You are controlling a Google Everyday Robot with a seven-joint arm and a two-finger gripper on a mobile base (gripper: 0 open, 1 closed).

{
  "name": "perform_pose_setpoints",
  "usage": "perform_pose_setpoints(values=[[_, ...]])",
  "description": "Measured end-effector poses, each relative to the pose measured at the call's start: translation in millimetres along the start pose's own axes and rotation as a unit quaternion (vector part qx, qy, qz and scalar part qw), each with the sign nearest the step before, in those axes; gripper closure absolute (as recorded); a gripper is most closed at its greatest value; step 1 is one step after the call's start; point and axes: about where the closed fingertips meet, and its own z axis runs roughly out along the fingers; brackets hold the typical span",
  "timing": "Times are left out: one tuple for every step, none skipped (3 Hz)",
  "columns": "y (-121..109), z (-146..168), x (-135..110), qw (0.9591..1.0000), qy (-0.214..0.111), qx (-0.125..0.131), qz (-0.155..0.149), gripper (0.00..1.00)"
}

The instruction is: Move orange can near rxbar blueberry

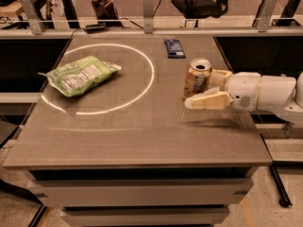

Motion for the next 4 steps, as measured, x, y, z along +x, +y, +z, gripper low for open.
perform_pose_setpoints(values=[[3.4, 1.5, -2.4, 1.0000, -0.002, -0.007, 0.001, 0.41], [9.1, -5.0, -0.3, 1.0000, 0.007, -0.004, 0.003, 0.64], [15.2, -14.5, 2.1, 0.9998, 0.020, 0.002, 0.002, 0.87], [11.3, -24.0, -9.6, 0.9990, 0.024, 0.032, -0.020, 1.00]])
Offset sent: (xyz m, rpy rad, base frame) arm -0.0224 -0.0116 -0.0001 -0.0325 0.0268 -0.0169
